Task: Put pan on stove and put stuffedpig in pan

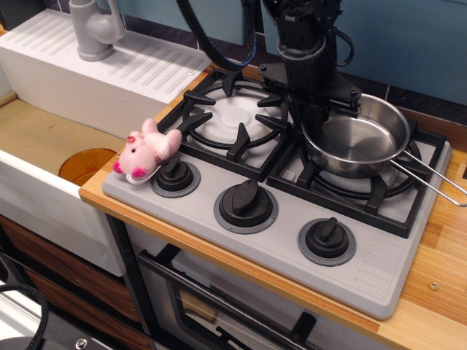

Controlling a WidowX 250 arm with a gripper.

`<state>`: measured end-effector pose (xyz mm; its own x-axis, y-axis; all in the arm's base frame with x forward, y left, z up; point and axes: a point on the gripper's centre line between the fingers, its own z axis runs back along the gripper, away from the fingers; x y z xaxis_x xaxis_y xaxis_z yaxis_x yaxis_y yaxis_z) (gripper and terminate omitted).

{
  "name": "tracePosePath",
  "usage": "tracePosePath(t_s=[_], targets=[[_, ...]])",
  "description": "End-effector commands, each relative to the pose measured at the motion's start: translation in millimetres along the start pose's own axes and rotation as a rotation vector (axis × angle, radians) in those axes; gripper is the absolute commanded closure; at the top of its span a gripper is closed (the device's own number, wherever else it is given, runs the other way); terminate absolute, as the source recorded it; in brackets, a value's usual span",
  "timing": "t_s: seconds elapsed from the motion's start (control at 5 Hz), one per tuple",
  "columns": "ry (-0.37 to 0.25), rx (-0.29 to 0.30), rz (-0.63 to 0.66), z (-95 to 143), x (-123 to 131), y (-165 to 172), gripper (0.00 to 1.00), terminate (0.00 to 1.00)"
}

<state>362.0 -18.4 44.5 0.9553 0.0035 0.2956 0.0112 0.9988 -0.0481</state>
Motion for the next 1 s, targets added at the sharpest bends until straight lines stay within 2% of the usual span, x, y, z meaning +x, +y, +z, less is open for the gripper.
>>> tracePosePath(t_s=[0.0, 0.4, 0.8], targets=[[-0.026, 0.093, -0.012, 41.0, 18.9, 6.0, 1.0, 0.0], [0.015, 0.125, -0.011, 73.2, 21.1, 5.1, 1.0, 0.0], [0.038, 0.143, -0.045, 90.9, 29.4, 23.0, 1.0, 0.0]])
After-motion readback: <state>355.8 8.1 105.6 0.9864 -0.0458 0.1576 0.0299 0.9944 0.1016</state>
